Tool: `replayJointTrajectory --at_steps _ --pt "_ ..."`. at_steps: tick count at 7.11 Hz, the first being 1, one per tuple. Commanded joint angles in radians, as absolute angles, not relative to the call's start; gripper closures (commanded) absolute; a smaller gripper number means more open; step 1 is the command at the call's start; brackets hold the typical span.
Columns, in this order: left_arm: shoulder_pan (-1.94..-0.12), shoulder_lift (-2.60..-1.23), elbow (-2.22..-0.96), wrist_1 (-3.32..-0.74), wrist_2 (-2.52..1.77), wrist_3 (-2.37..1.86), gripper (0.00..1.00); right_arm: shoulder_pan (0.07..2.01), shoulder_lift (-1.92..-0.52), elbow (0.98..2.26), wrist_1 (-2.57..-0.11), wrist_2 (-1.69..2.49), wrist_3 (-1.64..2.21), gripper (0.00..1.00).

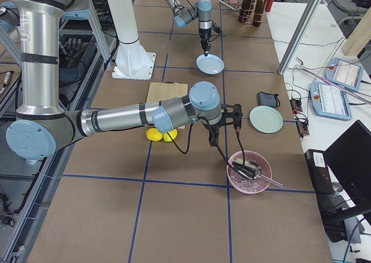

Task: Pick orange to plate
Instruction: 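Slide the light blue plate with the left gripper toward the table center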

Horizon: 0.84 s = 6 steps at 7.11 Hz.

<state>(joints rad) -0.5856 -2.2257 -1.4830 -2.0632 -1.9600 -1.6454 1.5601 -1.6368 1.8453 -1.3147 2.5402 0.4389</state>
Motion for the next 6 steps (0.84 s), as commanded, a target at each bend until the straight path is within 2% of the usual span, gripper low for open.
replayJointTrajectory --at_steps 1,2,3,4,6 --pt "-0.586 -2.223 -1.47 -2.066 -1.947 -1.634 0.77 1.56 -1.634 1.853 -1.315 2.539 0.456 0.0" --pt "-0.591 -2.221 -1.471 -2.065 -1.945 -1.612 0.34 1.559 -1.632 1.852 -1.315 2.539 0.456 0.0" --pt "-0.607 -2.223 -1.476 -2.063 -1.947 -1.57 0.27 1.559 -1.632 1.852 -1.315 2.54 0.457 0.0" --pt "-0.633 -2.223 -1.498 -2.063 -1.948 -1.566 0.0 1.557 -1.632 1.852 -1.315 2.54 0.463 0.0" --pt "-0.71 -2.22 -1.555 -2.046 -2.026 -1.516 0.0 1.467 -1.631 1.882 -1.312 2.475 0.5 0.0"
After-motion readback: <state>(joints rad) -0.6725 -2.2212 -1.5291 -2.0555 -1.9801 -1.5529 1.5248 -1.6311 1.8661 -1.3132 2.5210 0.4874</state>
